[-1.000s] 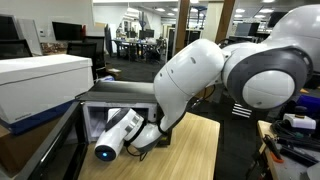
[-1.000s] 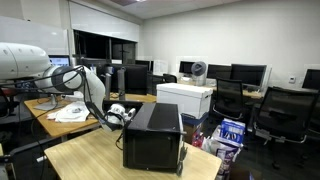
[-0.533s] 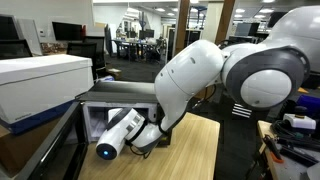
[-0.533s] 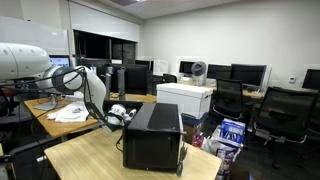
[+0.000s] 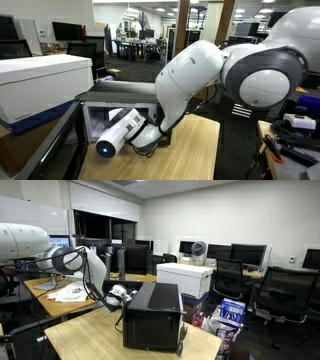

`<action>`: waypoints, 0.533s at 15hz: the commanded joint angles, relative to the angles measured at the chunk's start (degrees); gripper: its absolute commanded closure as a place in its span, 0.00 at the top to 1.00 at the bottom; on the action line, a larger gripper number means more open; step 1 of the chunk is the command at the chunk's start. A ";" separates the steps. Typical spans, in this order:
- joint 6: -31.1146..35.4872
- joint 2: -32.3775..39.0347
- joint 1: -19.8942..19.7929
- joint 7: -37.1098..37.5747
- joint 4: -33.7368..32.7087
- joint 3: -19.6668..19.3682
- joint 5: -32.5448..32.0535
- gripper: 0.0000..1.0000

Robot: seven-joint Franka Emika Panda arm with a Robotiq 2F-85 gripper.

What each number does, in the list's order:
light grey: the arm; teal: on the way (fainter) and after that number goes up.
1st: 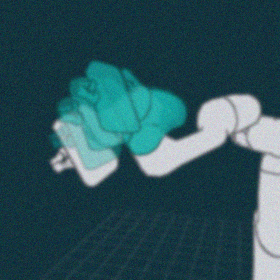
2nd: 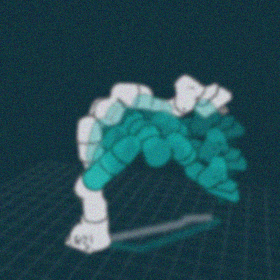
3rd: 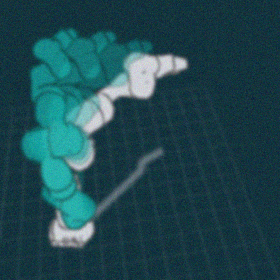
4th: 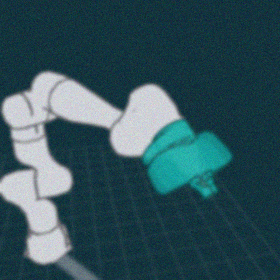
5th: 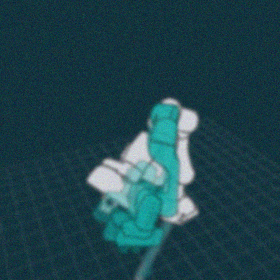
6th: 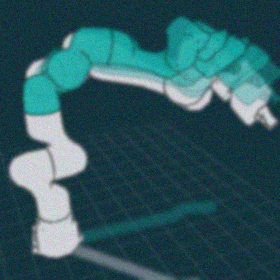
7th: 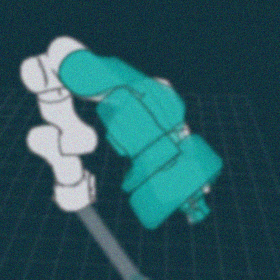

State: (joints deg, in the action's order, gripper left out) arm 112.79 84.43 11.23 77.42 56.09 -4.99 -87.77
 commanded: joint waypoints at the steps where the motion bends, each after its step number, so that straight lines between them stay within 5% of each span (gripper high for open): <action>1: 0.15 0.00 -0.83 -3.60 0.11 0.53 1.99 1.00; 3: 0.05 -0.01 -0.77 -3.03 0.31 0.17 1.94 1.00; 4: 0.02 -0.01 -0.69 -2.44 0.59 -0.21 1.51 0.75; 8: 1.62 0.23 -1.01 -0.83 1.41 -0.82 0.35 0.53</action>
State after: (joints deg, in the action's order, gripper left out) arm 112.94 84.66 10.90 76.55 56.48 -5.41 -87.24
